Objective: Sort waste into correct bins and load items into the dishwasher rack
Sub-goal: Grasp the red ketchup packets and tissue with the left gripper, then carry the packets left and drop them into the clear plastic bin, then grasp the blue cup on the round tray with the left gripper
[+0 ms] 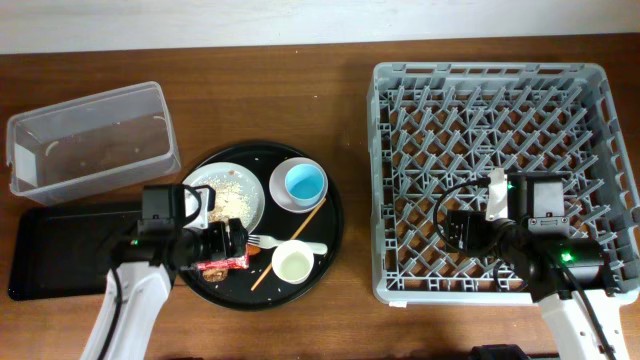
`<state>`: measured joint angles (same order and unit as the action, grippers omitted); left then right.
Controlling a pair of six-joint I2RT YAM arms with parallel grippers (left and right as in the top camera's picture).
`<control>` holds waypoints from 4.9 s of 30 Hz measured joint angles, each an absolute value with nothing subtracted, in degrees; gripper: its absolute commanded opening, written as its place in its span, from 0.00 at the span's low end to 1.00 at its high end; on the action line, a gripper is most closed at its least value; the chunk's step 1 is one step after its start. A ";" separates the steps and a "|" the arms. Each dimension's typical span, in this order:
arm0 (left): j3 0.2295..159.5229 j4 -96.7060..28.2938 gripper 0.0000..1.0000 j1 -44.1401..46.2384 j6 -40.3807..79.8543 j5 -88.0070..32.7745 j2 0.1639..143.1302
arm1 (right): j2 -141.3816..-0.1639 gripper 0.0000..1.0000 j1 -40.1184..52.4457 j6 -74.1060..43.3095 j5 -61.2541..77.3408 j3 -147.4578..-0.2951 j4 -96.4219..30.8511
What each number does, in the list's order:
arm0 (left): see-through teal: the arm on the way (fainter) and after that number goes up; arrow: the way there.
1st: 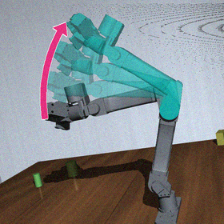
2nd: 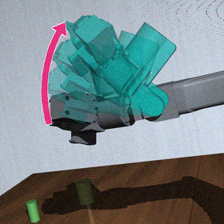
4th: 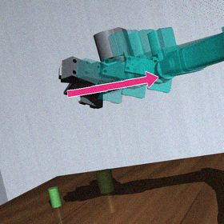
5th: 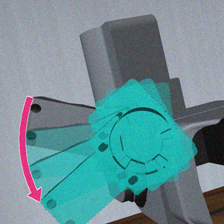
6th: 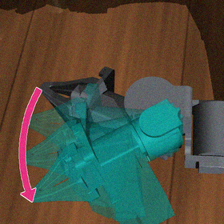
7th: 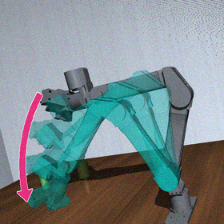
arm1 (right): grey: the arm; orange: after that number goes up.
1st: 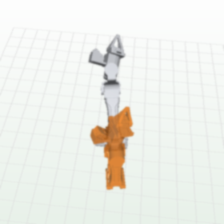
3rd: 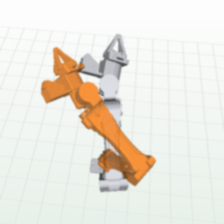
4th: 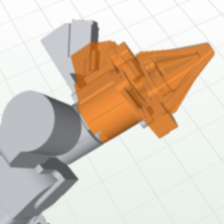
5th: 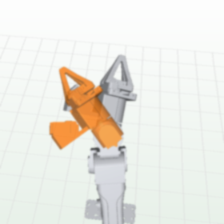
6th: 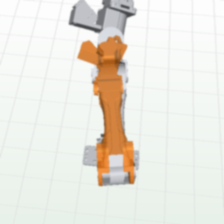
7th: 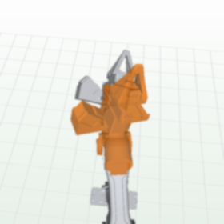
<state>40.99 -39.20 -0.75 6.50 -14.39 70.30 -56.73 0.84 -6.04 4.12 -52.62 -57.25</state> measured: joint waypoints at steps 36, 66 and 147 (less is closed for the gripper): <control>57.67 -26.22 0.00 -4.69 7.09 -0.45 71.79 | -56.75 0.99 0.84 -6.02 4.12 -52.62 -57.69; 60.16 -61.04 0.98 -3.62 20.36 -15.09 87.74 | -56.86 0.99 0.84 -6.04 4.12 -52.75 -58.41; 76.79 -44.36 0.50 19.31 11.31 -6.72 97.19 | -56.86 0.99 0.84 -6.04 4.12 -52.84 -59.20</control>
<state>76.79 -44.36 19.31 11.31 -6.72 97.19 -56.86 0.84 -6.04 4.12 -52.84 -59.20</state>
